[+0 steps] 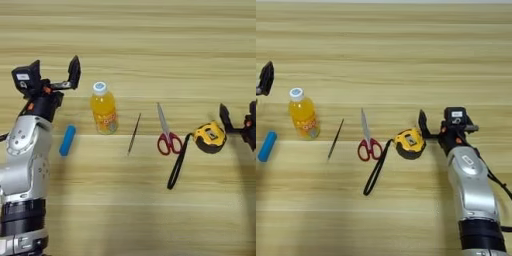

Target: Move the objects on the table

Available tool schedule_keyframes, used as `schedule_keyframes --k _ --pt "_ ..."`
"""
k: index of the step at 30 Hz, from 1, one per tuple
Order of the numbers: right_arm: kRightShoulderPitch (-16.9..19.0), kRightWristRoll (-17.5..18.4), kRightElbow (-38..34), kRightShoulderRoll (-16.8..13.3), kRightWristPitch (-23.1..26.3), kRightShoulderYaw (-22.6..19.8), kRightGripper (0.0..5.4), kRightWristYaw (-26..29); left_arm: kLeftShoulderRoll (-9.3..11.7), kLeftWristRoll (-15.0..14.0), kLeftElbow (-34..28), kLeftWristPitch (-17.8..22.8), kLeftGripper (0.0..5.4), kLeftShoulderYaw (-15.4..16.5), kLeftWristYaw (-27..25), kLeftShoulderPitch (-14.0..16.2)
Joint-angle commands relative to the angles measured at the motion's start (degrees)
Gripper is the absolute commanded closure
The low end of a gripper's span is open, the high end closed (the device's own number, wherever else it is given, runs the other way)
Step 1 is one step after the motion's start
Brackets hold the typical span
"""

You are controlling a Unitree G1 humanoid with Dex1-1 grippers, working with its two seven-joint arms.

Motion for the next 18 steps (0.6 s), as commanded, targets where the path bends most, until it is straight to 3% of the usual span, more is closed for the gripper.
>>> schedule_keyframes --k 1,18 --pt "-1.1 -0.6 0.2 0.2 -0.7 0.2 0.00 -0.1 0.1 0.8 -0.5 0.0 0.03 -2.1 -1.4 -0.2" --pt "-0.8 -0.8 -0.2 0.3 -0.7 0.5 0.00 -0.1 -2.0 7.4 1.3 -2.9 0.03 -12.2 -3.4 3.0"
